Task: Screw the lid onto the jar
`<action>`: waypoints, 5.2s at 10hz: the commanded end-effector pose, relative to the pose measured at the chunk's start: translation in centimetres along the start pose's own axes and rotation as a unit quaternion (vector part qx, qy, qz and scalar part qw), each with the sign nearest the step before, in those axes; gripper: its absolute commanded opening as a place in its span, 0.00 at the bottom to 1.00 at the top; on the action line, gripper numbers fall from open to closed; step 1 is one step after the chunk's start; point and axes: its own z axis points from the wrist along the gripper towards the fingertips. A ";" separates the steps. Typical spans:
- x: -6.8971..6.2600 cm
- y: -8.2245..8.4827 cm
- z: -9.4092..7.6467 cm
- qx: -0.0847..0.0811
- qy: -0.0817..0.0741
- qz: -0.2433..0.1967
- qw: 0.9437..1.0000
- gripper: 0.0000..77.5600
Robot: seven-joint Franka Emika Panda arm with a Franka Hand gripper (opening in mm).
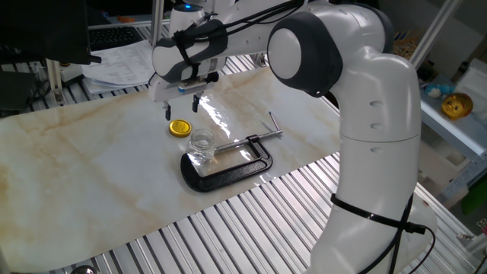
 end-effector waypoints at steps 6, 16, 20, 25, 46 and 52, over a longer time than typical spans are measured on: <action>-0.1 0.2 0.4 -0.001 -0.002 -0.004 1.000 1.00; -0.5 -0.7 2.3 -0.010 -0.008 -0.013 1.000 1.00; 0.3 -0.3 3.0 -0.011 -0.007 -0.008 1.000 1.00; 0.8 0.0 3.6 -0.009 -0.010 -0.006 1.000 1.00; 0.4 0.1 5.0 -0.014 -0.019 -0.006 1.000 1.00; 0.4 0.2 5.0 -0.014 -0.017 -0.008 1.000 0.01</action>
